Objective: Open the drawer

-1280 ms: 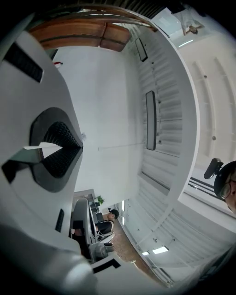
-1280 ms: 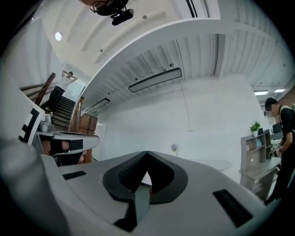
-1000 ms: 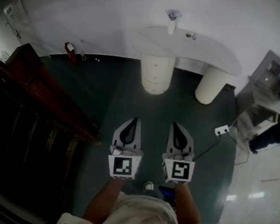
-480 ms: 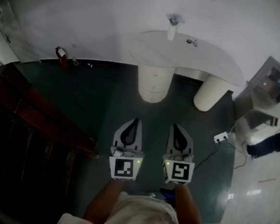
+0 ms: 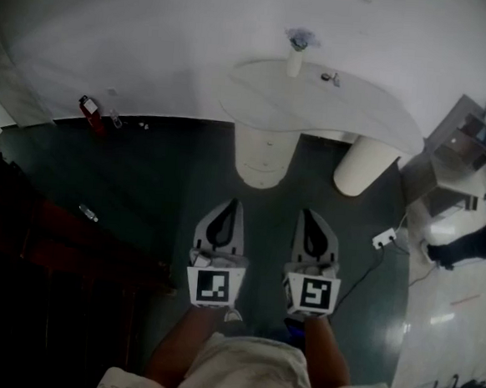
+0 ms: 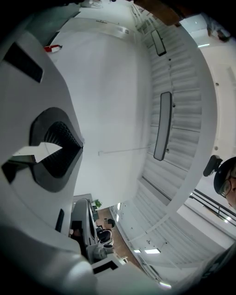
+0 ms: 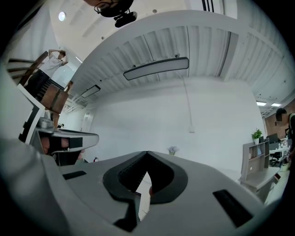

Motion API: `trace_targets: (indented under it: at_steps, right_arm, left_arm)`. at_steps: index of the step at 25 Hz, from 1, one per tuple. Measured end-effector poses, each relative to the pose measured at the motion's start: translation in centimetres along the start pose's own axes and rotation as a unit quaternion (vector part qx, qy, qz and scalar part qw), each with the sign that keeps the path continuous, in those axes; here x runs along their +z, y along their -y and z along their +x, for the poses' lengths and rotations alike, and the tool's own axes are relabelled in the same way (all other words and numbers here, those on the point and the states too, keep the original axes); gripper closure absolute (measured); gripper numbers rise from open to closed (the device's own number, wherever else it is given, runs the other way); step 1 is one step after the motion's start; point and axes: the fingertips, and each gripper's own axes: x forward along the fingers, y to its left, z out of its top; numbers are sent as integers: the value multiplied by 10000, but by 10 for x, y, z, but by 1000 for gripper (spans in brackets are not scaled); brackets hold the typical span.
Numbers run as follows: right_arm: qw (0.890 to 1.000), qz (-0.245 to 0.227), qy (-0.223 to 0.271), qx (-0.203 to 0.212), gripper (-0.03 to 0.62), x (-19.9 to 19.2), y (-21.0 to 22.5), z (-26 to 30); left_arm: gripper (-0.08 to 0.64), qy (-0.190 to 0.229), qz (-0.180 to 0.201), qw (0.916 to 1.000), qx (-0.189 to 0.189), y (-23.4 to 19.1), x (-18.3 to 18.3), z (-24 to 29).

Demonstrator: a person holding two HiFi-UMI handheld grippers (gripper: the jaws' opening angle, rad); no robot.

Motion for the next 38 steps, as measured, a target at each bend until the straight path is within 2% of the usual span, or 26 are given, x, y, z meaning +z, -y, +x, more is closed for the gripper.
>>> trace_targets:
  at_steps: [8, 19, 24, 32, 38]
  right_arm:
    - [10000, 11, -73, -51, 588, -24, 22, 49]
    - [9996, 57, 83, 250, 588, -54, 114, 165]
    - [9990, 19, 59, 440, 588, -70, 137, 210]
    - [9995, 93, -113, 262, 588, -104, 123, 245]
    - [9995, -36, -302, -125, 588, -150, 90, 276]
  left_arm:
    - [558, -115, 2, 9999, -20, -11, -26, 56]
    - [558, -186, 71, 9987, 477, -1, -51, 193]
    - [558, -330, 137, 9975, 617, 1, -69, 240]
    - [558, -386, -13, 9983, 437, -21, -104, 273]
    - [558, -543, -92, 9984, 123, -58, -160, 283]
